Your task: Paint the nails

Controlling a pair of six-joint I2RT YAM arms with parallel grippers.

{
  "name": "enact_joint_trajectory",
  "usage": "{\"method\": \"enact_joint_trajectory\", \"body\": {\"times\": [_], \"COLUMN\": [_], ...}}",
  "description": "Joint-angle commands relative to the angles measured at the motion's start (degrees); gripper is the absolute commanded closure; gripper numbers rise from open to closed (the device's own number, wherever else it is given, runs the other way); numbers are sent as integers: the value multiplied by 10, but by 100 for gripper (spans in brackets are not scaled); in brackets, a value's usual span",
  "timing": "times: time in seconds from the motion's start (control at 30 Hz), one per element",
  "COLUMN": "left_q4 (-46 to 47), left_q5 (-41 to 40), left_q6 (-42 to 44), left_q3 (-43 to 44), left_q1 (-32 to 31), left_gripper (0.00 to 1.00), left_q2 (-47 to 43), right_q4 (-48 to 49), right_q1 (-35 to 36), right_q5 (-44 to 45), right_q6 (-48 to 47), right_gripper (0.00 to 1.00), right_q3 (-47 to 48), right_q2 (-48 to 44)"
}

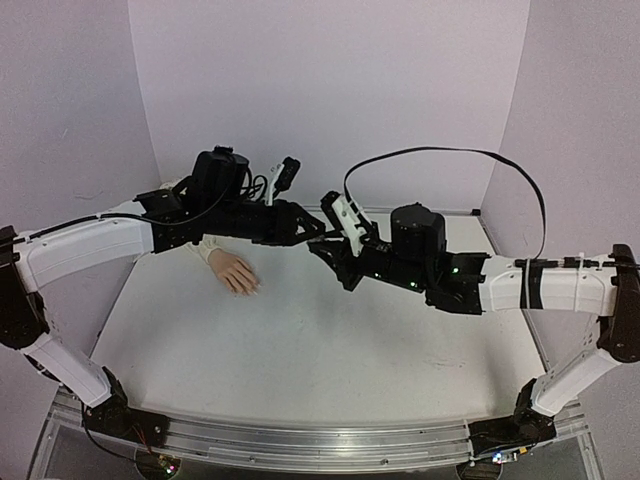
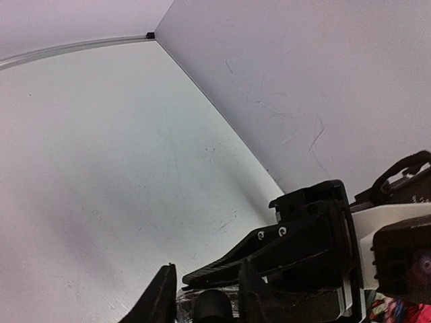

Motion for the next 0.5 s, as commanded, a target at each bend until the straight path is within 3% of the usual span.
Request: {"method": "enact_joint_trajectory", "body": {"times": [0.0,0.13,0.2,0.27,0.3,0.37,0.43,0.47], "left_q4": [32,41,60,82,101,225,404,416], "left_q5": [-2,49,94,182,241,439,535,534], "left_q6": [8,41,68,111,134,149,82,77], "left_q3": [41,49,44,43,42,11,-53,-58], "left_q1": [-8,-11,-11,-11,-11,-12,-20,-22], "left_gripper": [78,99,100,100,100,100,100,100], "left_q2": [7,16,14,15,15,9,-10,-13], "right_q4": [64,75,78,83,91,105,131,136], "right_q1": [4,1,-21,-66,-90,-109,-102,-98], "right_q5": [35,3,-90,-282,-451,-689,-765,-758], "right_q6": [-4,5,23,67,97,157,206,206], "right_gripper": [100,100,100,100,100,100,100,100], "right_q3": [17,7,-4,-9,-5,29,50,45], "right_q2": [1,-4,-16,-26,-21,5,16,5]}}
